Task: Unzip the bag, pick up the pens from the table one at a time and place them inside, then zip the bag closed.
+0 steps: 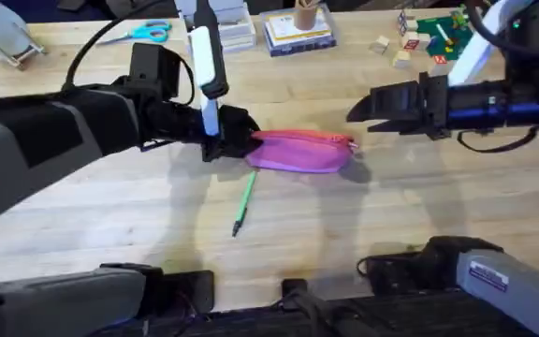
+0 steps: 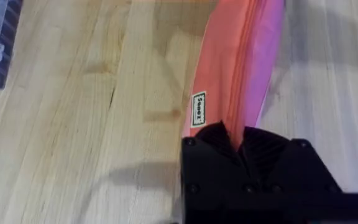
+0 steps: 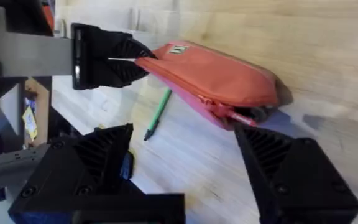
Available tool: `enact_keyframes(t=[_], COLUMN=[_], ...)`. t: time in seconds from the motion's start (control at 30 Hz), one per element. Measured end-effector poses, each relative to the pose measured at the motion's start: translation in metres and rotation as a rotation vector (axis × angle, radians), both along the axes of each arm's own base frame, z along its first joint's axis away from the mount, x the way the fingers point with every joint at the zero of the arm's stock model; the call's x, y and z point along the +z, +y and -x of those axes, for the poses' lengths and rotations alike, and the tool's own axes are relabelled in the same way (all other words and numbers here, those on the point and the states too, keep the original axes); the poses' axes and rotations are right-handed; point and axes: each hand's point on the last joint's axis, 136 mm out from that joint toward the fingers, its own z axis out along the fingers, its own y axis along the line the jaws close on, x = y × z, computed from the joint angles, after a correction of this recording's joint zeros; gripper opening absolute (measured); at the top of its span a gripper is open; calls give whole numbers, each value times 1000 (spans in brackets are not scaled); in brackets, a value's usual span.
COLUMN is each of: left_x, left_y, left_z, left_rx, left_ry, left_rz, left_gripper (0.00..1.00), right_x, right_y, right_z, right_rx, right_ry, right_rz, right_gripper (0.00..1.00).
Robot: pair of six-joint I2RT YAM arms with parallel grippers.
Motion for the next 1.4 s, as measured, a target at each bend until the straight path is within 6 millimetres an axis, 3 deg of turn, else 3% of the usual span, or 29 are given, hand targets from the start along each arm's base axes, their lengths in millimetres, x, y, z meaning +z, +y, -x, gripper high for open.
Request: enact_keyframes(t=[0.27,0.47,0.7,1.07,1.4], left_x=[0,0,0,0,0], left_y=[0,0,0,0,0], left_z=[0,0,0,0,1], left_rx=[0,0,0,0,0], left_ry=[0,0,0,3,3], left_rz=[0,0,0,0,0], left_gripper=[42,42,42,42,42], right_x=[-9,-9,-13,-58,-72], right_y=[-31,-41,-37,-29,-11], right_z=[5,9,11,4,-3], right_rx=[-90,-112,-66,-15,54], right_ry=[42,40,44,224,261], right_rz=[33,26,-7,-165,-241], right_gripper=[997,996,995,995,996])
